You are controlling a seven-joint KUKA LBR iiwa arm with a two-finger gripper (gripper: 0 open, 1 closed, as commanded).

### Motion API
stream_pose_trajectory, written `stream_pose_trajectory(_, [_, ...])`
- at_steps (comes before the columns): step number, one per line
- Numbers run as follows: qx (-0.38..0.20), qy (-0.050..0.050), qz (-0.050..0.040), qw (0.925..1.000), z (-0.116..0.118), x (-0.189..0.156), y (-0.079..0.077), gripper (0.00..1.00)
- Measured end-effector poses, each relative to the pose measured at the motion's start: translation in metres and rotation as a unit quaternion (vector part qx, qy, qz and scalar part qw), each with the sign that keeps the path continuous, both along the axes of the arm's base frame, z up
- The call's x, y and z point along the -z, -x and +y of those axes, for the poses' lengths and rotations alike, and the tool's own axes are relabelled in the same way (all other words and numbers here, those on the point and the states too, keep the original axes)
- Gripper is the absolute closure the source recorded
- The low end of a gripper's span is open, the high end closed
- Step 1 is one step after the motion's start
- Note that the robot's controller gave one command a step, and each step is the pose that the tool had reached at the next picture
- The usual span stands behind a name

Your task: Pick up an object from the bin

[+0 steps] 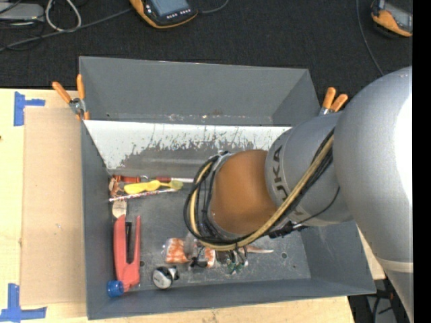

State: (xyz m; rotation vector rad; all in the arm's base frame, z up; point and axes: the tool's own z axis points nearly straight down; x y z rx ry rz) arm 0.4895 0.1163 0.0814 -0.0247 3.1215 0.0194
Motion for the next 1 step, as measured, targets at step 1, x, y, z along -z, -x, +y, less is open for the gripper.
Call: stream_pose_trajectory(1, [0.002,0.000,0.0025,1.0000,-0.0021,-0.0671,0.0018,1.00])
